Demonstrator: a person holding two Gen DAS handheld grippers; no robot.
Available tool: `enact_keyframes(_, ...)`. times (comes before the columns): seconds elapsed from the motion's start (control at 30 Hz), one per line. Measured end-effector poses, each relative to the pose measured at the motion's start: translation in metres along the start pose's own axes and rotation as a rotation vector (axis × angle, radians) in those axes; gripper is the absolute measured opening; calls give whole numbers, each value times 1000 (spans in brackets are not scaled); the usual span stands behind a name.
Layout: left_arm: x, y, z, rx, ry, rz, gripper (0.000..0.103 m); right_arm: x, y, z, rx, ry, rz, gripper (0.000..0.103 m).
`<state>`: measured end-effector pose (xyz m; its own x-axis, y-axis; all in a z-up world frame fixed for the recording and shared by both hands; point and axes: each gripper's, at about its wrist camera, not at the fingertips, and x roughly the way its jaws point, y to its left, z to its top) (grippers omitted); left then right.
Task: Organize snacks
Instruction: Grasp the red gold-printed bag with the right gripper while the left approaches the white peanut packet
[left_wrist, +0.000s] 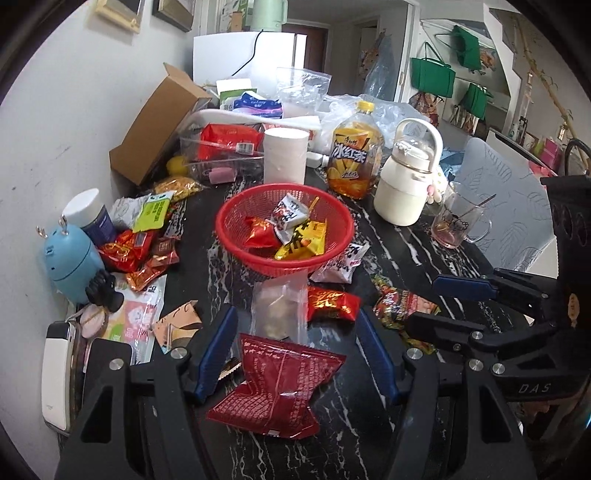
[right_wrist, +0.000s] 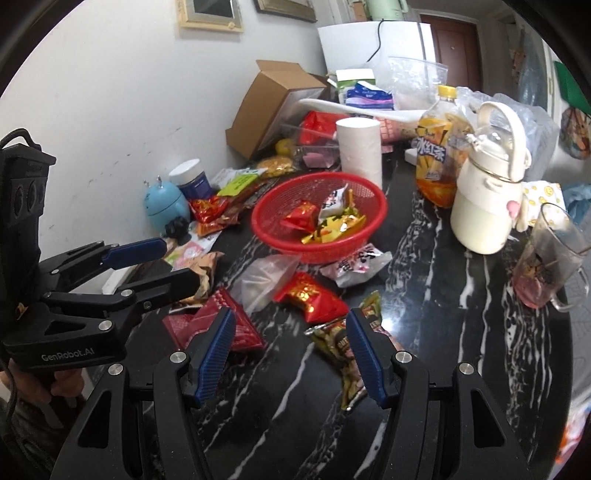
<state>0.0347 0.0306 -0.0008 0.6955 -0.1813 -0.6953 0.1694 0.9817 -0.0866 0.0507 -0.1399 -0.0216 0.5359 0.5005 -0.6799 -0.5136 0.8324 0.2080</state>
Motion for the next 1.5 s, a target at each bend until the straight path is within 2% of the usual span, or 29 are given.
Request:
enact_keyframes(0.13,9,13,-5,-20,18,18,65,18,5,0,-23,37,-1,62)
enact_keyframes(0.43,33,54,-16,-132,81,41,65,58,5,11,-34,101,16,62)
enact_keyframes(0.67,50,72,-14,-178,102,50,65,87,6,19,-54,143,12,62)
enact_keyframes(1.4,85,58,2,-159,154,-54,65,136,-26,21,-37,248,12,62)
enact_keyframes(1.47,84,55,3,-150,154,-54,65,136,-25,19,-61,243,12,61)
enact_keyframes(1.5,84,53,3,-145,155,-55,65,136,-23,18,-79,240,6,55)
